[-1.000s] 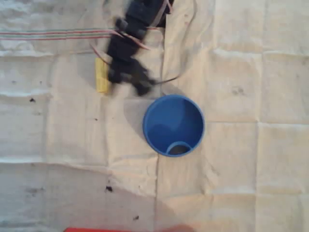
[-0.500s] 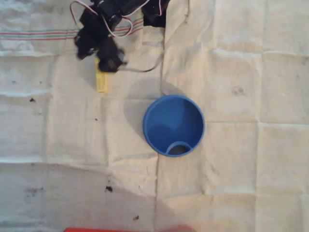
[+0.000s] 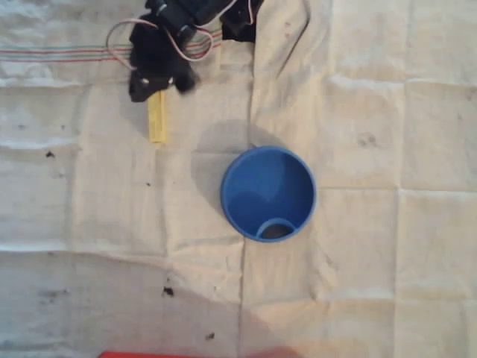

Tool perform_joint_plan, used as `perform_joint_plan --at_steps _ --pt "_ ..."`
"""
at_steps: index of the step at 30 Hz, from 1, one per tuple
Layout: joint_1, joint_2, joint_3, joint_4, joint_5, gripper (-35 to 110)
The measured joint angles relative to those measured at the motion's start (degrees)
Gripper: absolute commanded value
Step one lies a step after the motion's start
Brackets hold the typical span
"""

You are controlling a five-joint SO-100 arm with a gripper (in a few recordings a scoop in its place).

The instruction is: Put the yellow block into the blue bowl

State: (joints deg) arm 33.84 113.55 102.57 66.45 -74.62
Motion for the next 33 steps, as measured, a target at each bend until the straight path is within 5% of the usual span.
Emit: perform_joint_plan --at_steps 6,13,25,33 --pt "-0.26 -1.23 0.09 0.0 -34.1 0" --pt "-0.62 -1.41 4.57 1.14 -55.11 1" --pt "-2.11 -1.41 8.0 7.47 -60.12 26" --pt "-2.11 -1.41 8.0 4.57 -60.12 29"
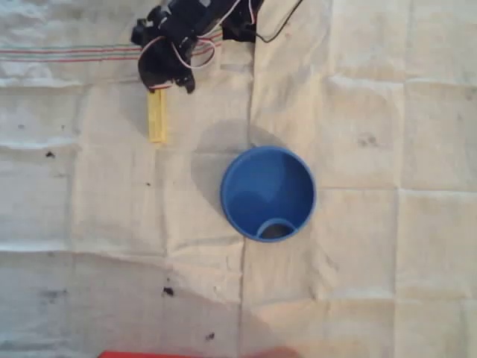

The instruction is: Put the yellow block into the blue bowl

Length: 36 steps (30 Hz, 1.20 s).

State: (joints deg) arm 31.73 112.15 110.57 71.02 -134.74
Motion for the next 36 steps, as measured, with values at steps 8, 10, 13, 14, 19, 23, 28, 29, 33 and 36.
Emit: perform_joint_plan --at_steps 8,10,13,14,19,23,28,29,33,36 --pt "0.0 -0.97 1.67 -7.56 0.0 29" --pt "0.7 -1.41 3.52 -9.58 0.0 29" --pt "2.72 -2.02 5.89 -13.27 -0.53 29" --pt "3.25 -2.11 6.77 -14.59 -0.7 29" --pt "3.52 -2.11 12.74 -20.3 -0.88 29" --pt "3.69 -2.11 16.0 -23.82 -0.79 29" --pt "3.78 -2.11 18.9 -28.3 -0.79 29" --pt "3.69 -2.11 19.51 -29.27 -0.79 29" --pt "3.69 -2.11 21.62 -32.17 -0.79 29" --pt "3.69 -2.11 22.41 -34.19 -0.79 29"
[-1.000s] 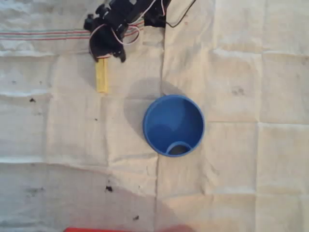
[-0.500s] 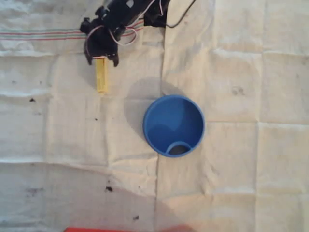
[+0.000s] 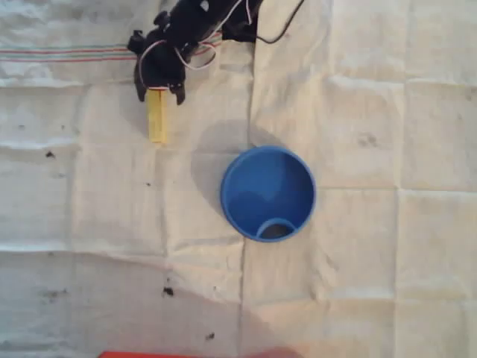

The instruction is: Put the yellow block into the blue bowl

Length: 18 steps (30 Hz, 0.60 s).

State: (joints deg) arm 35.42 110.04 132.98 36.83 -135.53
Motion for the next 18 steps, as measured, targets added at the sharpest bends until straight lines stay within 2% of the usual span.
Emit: perform_joint_plan --at_steps 11,18 --pt "0.09 -6.15 1.93 -6.33 0.0 26" --pt "0.0 -7.56 1.93 -10.11 0.0 -2"
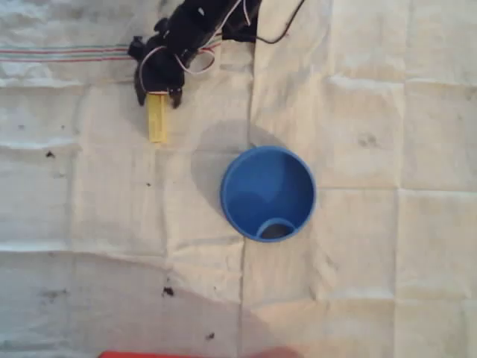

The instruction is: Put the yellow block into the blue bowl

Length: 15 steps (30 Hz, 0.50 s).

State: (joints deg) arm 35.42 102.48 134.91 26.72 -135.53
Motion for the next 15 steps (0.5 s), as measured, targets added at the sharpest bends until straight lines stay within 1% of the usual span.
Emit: perform_joint_plan --at_steps 4,7,11,15 --pt "0.0 0.0 0.0 0.0 0.0 3" --pt "0.0 0.0 0.0 0.0 1.05 -1" --pt "-0.09 -0.09 0.0 -0.26 6.33 0" --pt "-1.93 1.41 -0.18 -0.35 13.8 0"
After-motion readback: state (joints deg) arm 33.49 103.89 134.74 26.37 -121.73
